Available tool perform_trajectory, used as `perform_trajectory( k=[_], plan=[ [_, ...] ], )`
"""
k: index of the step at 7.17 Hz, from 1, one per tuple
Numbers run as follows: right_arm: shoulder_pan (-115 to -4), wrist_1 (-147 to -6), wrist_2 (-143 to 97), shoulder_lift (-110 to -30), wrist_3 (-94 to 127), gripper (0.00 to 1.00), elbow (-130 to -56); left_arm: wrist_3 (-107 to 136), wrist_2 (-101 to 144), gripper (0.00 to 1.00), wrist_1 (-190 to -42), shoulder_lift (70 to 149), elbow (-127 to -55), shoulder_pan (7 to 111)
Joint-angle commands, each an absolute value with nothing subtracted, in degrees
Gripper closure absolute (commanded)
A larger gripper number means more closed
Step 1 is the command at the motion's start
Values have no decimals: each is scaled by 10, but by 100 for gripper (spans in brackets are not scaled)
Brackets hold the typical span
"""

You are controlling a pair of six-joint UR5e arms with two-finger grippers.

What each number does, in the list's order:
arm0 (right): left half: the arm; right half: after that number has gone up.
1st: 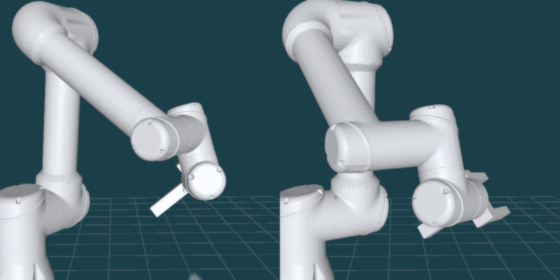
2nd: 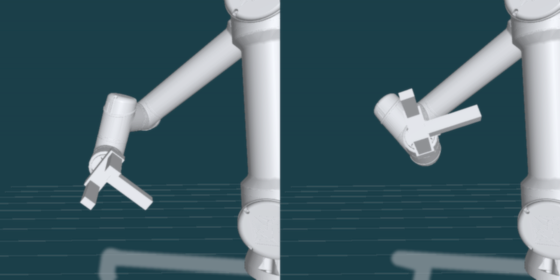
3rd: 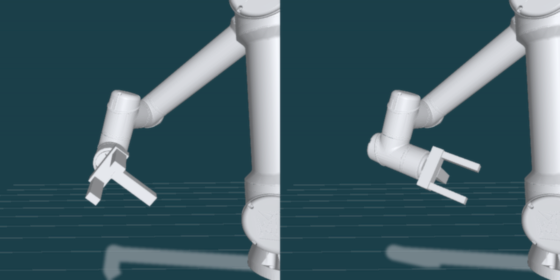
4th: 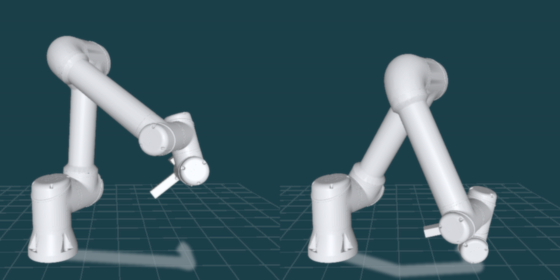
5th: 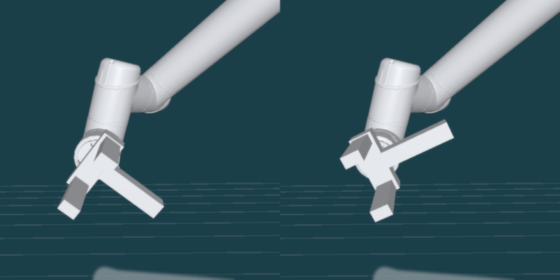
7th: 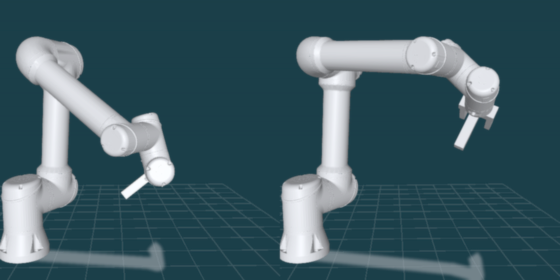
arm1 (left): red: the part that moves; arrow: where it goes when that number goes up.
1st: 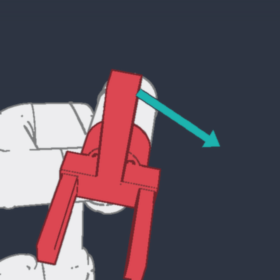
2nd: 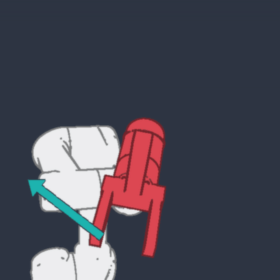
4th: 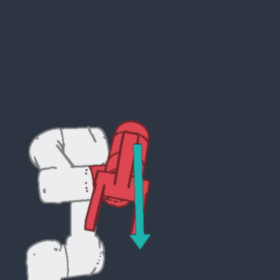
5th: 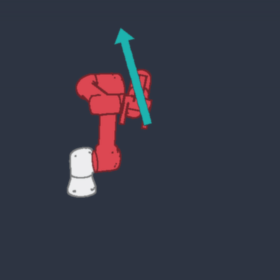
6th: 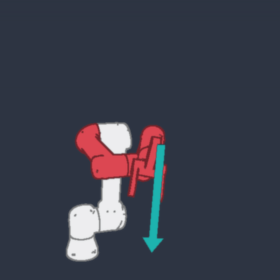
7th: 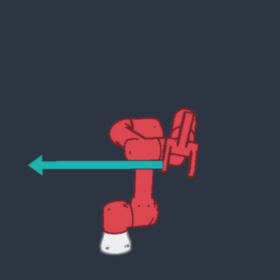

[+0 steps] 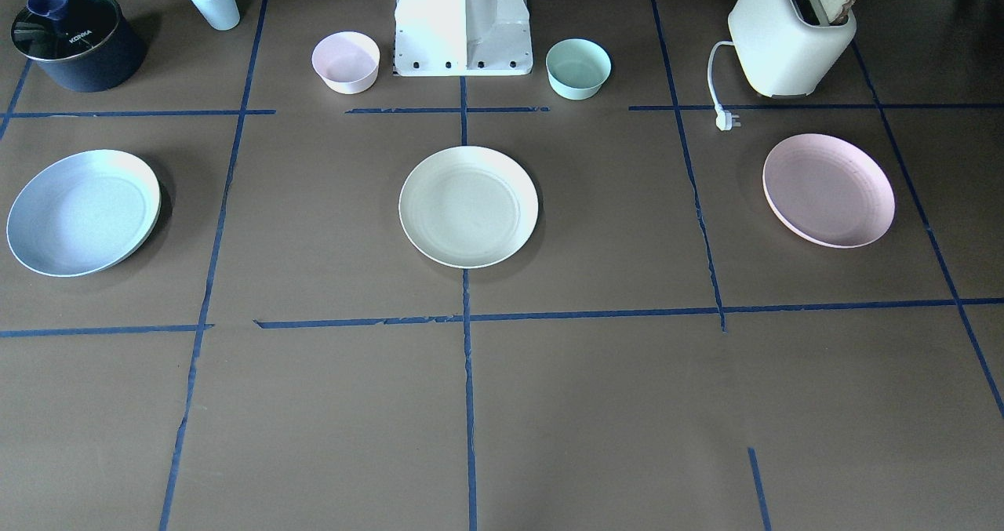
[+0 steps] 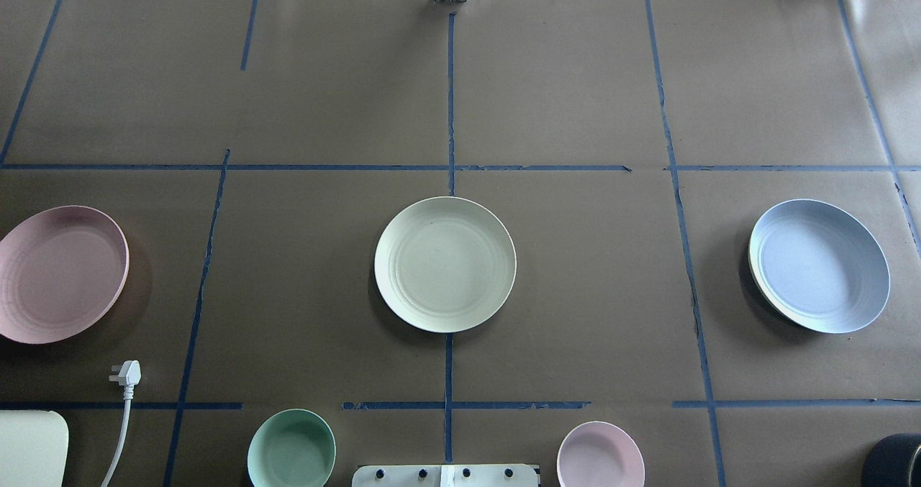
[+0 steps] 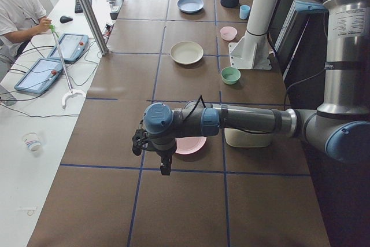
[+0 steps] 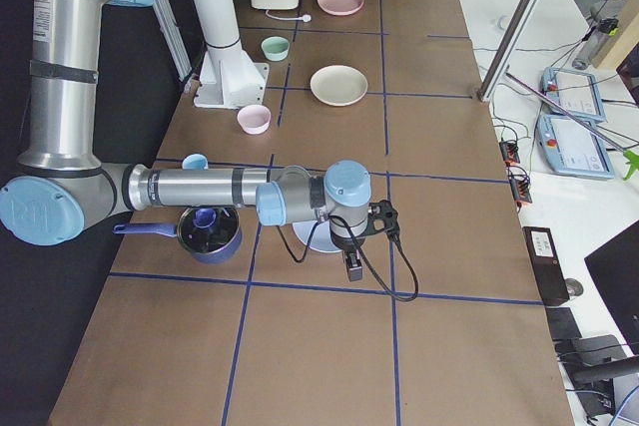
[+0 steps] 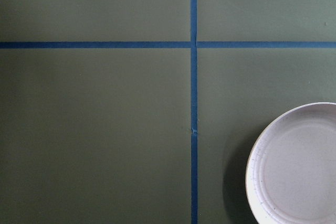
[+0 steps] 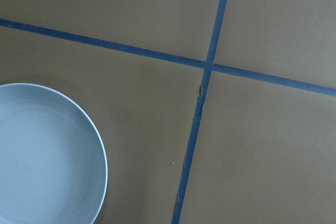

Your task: Stack three plates with pink and blue

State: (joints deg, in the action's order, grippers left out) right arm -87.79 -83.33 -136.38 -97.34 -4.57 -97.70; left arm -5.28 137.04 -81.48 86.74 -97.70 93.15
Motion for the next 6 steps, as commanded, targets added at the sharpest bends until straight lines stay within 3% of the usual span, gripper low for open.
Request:
perform_trajectory(
  k=[1,6],
  plan=[
    [-882,-870,-1416,-968,-46,0,-970,-52,1368,0,-819,865,-989,932],
    [-881,-867,-1410,-968,-55,0,-966,-50,1346,0,-826,857,-966,924]
  ],
)
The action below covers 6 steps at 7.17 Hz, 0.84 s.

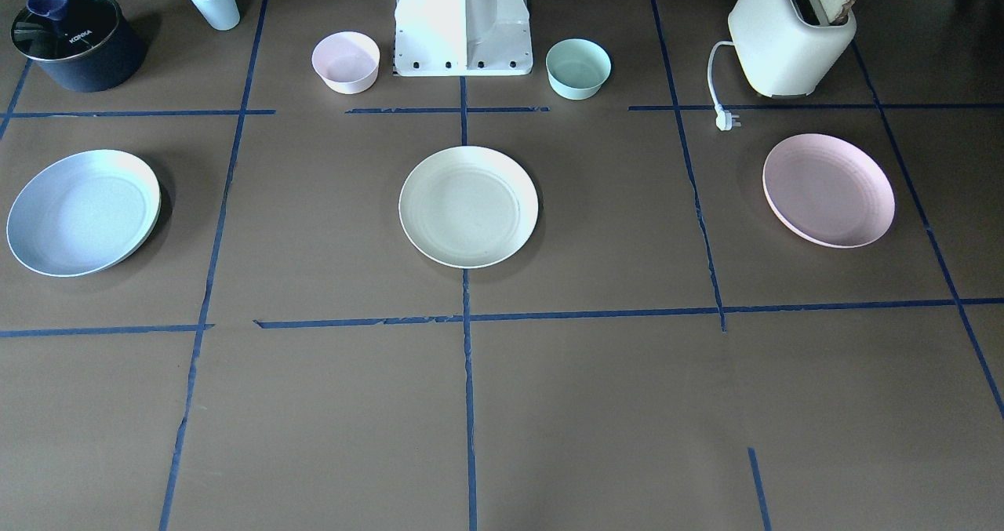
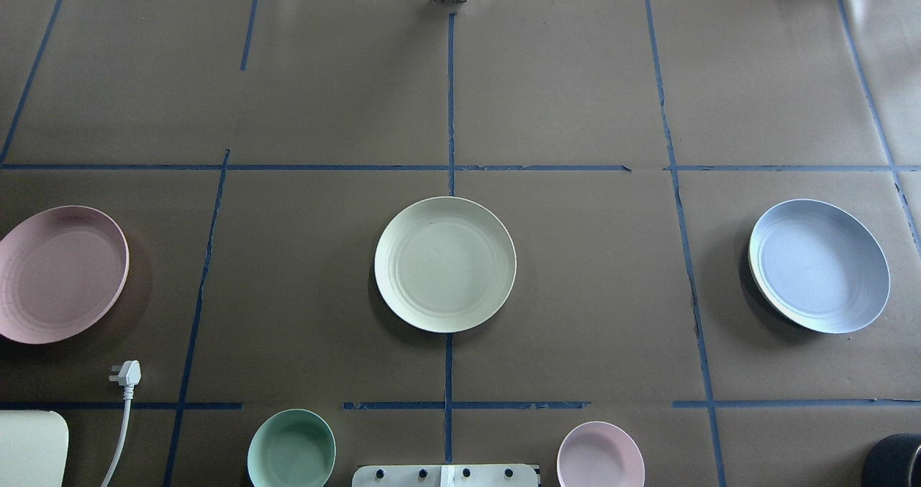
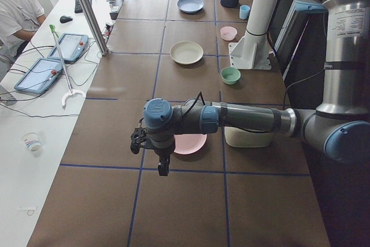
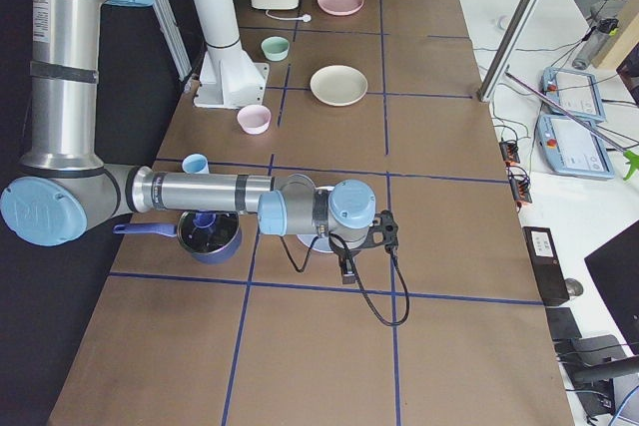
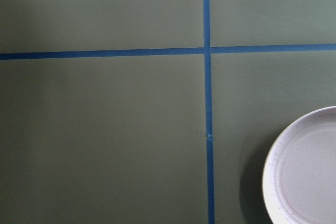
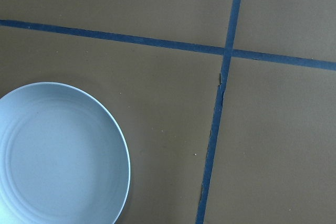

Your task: Stack three plates with pink and blue

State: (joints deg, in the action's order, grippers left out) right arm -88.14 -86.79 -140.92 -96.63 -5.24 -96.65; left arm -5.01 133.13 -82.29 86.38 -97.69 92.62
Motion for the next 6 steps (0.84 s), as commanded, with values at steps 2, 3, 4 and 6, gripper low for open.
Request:
perform_trajectory(
  k=[2,3,4,6],
  plan=[
    [-875,-867,-1412,-964,-50,0,-966,11,1364,0,-919,848,-935,863],
    [-861,-860,-1412,-962,-50,0,-967,44,1368,0,-1027,847,-897,829],
    [-848,-838,-1410,-962,-48,0,-964,149,1366,0,-1146,849,-843,772],
    [-848,-829,-1412,-962,-47,0,-962,305,1370,0,-1290,849,-800,691]
  ],
)
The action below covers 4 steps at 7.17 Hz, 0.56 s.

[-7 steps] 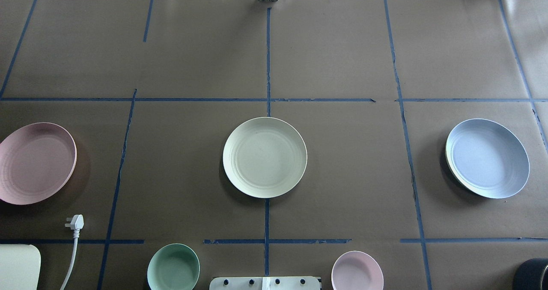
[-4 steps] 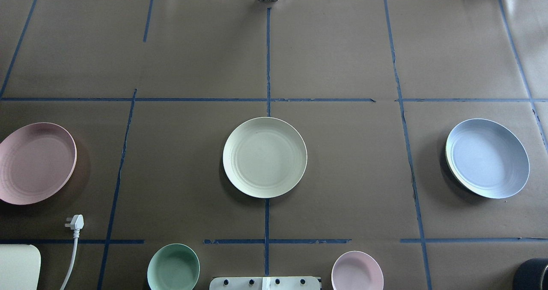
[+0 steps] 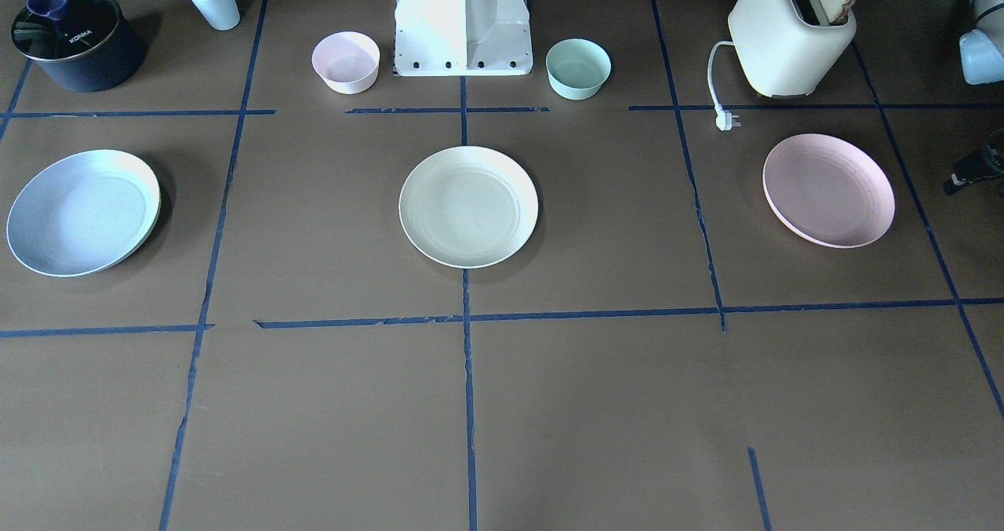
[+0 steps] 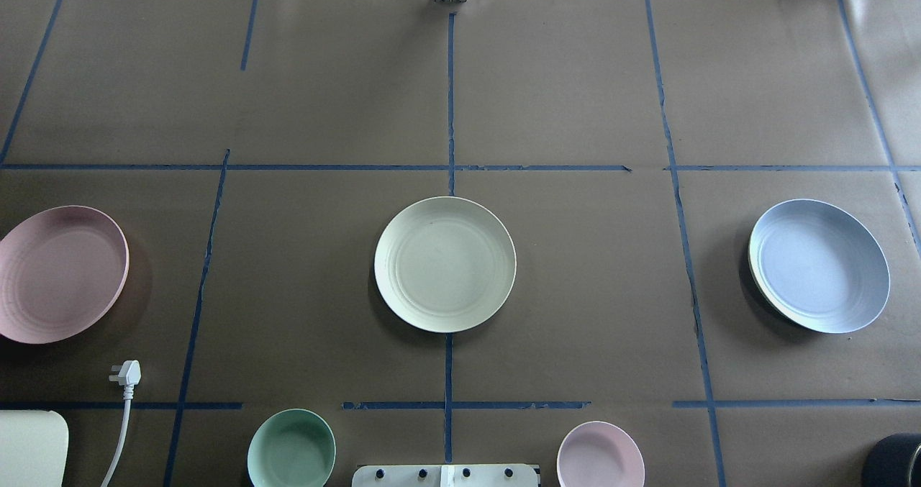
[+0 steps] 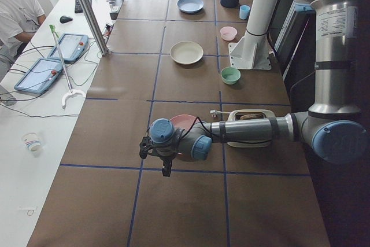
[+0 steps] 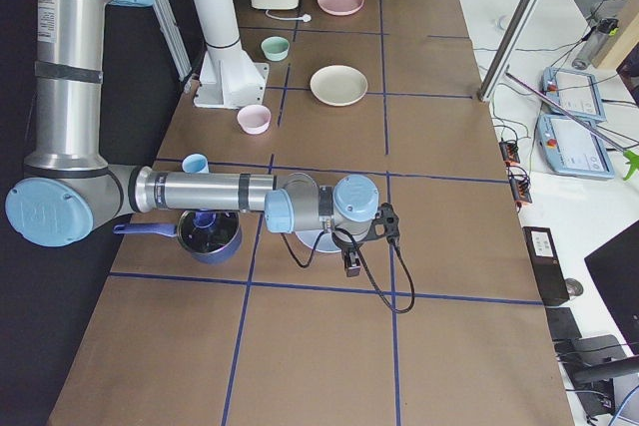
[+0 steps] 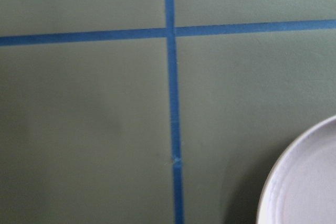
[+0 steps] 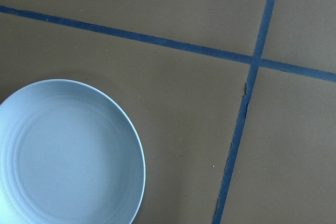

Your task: Stack three plates with pink and blue

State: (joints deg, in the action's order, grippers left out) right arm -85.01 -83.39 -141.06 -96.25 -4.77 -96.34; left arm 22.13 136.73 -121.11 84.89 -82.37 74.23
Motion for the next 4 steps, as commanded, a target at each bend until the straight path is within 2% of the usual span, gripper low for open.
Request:
perform_trajectory(
  k=[1,2,3,4],
  plan=[
    [-847,-830,-1414,-962,-45,0,-961,329,1380,0,-1296,849,-799,660],
    [-847,-831,-1416,-962,-44,0,-959,330,1383,5,-1297,849,-799,653],
    [-847,-830,-1417,-962,-44,0,-958,330,1383,68,-1296,849,-798,652],
    [-847,-830,-1417,-962,-44,0,-957,329,1384,97,-1298,852,-801,643]
  ],
)
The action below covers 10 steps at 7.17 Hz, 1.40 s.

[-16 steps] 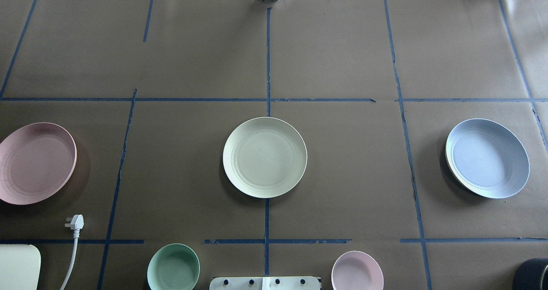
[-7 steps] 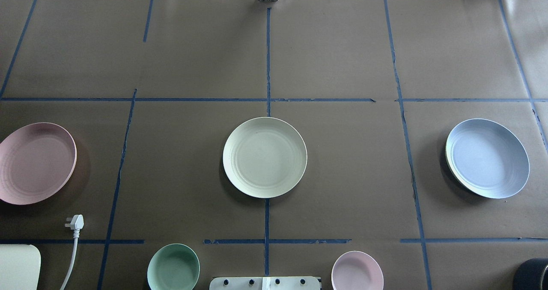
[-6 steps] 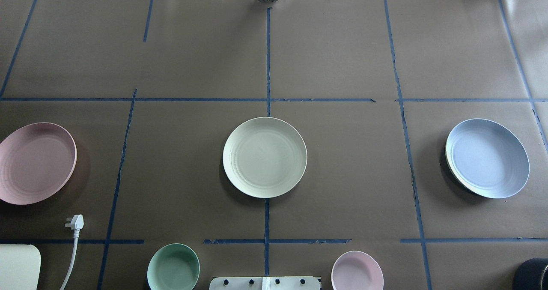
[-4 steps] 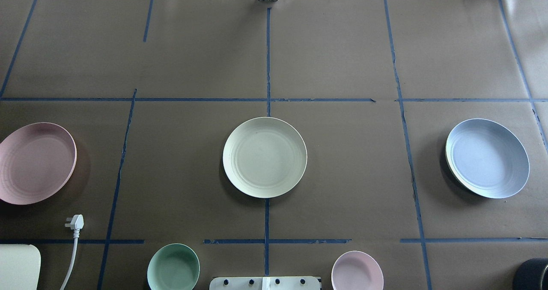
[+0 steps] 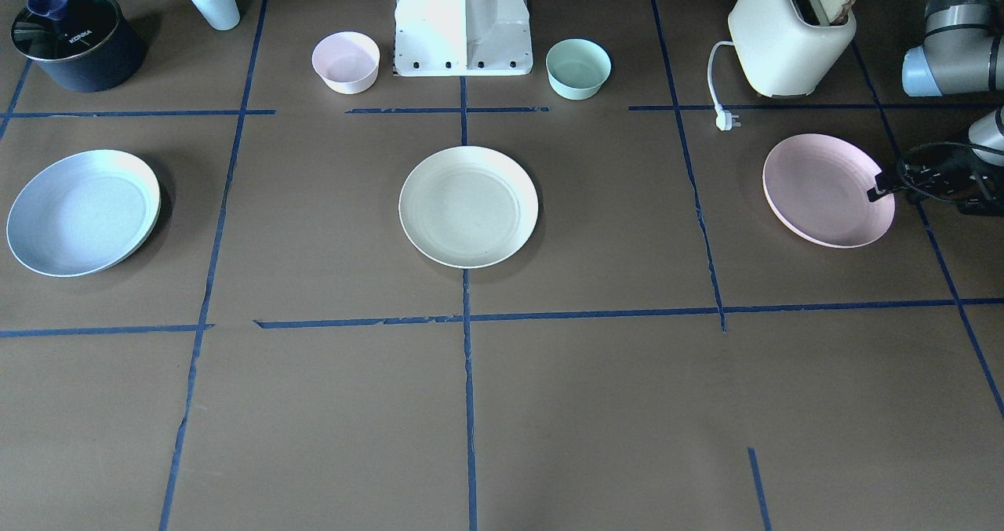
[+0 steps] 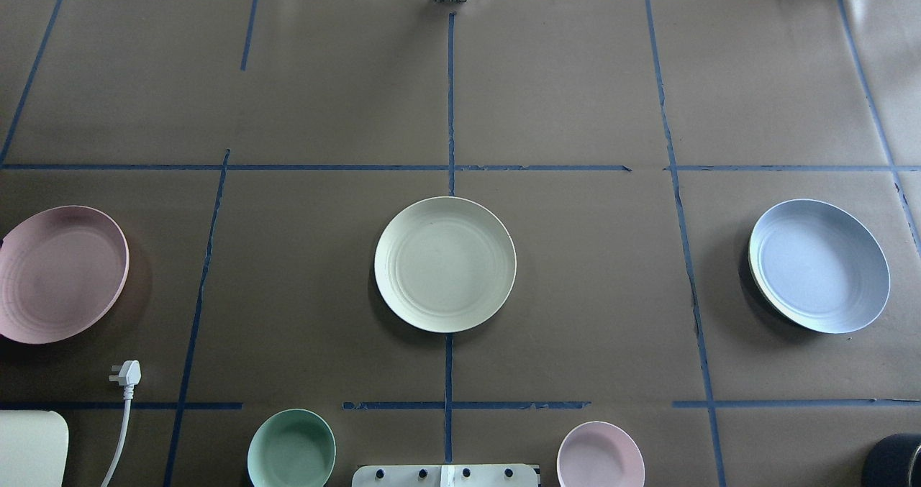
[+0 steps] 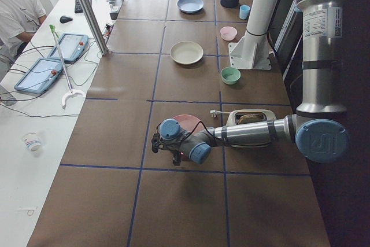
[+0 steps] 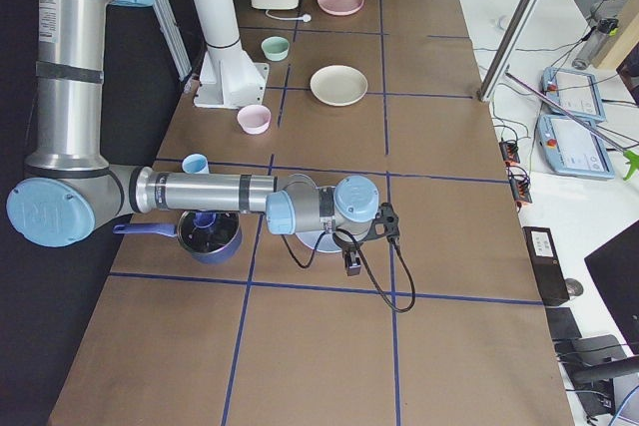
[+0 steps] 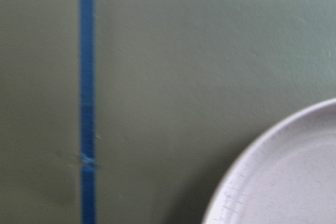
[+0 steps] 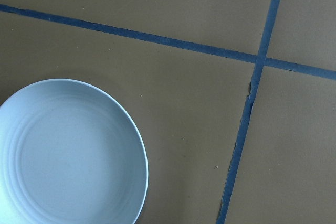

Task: Stack three plates with pink and blue
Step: 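Grasp the pink plate with the left gripper and lower it onto the cream plate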

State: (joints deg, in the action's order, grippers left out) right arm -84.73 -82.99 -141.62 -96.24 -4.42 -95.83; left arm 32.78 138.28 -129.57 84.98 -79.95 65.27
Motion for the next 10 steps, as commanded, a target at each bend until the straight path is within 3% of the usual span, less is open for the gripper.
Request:
perform_trajectory(
  k=[1,3,5,8,10],
  plan=[
    [-847,-830,-1417,-962,-45,0,-955,330,1407,100,-1304,853,-799,643],
    [-847,-828,-1425,-963,-45,0,-958,332,1455,100,-1313,874,-811,643],
    [-847,-827,-1446,-964,-44,0,-959,344,1519,100,-1321,974,-815,638],
    [-845,-827,-1453,-962,-44,0,-959,585,1497,100,-1321,1167,-829,488],
    [-845,-827,-1452,-961,-45,0,-958,629,1374,100,-1318,1206,-835,415]
  ],
)
